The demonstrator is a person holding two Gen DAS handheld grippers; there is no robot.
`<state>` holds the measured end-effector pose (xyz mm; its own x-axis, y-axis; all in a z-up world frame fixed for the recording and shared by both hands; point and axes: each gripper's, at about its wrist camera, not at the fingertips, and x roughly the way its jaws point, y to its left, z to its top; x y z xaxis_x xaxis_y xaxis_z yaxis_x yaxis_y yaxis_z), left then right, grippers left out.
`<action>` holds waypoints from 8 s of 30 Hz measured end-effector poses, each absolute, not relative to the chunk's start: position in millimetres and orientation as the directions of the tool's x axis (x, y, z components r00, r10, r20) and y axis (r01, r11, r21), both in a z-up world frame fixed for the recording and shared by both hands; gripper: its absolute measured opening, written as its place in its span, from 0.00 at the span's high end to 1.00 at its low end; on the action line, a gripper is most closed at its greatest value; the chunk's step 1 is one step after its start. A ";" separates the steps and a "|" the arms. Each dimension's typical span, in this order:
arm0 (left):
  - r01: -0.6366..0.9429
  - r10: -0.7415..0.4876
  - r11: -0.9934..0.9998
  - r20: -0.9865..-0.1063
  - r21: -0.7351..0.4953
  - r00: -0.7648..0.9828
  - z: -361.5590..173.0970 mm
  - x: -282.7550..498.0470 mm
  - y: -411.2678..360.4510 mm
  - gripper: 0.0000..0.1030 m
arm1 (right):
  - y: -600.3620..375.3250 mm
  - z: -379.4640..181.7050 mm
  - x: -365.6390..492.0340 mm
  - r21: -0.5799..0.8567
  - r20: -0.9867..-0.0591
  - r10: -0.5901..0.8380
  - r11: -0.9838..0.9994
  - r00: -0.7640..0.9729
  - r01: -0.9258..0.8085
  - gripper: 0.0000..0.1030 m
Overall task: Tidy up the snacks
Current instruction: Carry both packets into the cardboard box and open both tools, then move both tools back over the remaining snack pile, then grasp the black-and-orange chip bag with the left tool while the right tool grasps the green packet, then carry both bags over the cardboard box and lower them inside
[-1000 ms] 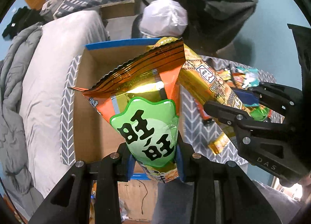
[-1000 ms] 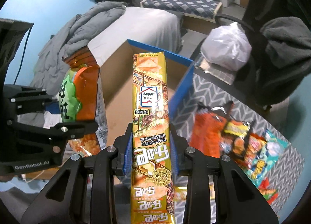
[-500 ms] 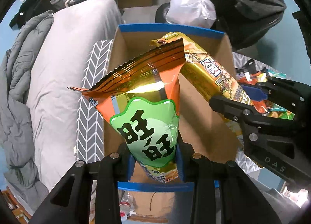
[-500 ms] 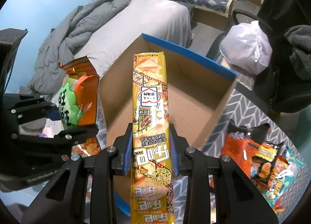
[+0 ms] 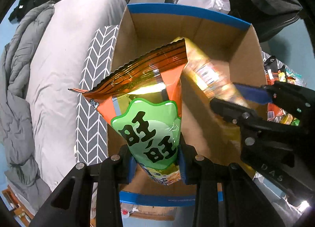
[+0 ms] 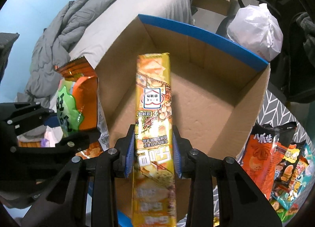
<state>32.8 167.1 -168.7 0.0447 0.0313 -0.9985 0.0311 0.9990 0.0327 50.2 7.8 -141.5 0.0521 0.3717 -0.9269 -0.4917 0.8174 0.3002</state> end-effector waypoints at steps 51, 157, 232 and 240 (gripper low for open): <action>0.153 -0.037 0.988 -0.992 -0.018 0.123 -111.6 1.7 27.4 0.24 | -210.3 -74.2 3.2 0.186 -0.954 0.216 0.970 0.206 -0.157 0.28; 0.234 -0.054 0.971 -0.998 -0.055 -0.011 -239.0 62.5 -84.0 0.51 | -363.3 -135.7 -37.8 0.145 -0.977 0.115 0.975 0.178 0.167 0.66; -0.021 0.000 1.000 -0.960 -0.006 0.280 -79.4 3.7 133.6 0.52 | -70.6 -61.7 39.8 0.186 -0.929 0.324 0.829 0.181 -0.528 0.66; -0.037 0.027 0.999 -0.970 0.018 0.240 -107.0 8.8 157.0 0.52 | -27.2 -83.4 47.5 0.220 -0.935 0.336 0.805 0.118 -0.551 0.66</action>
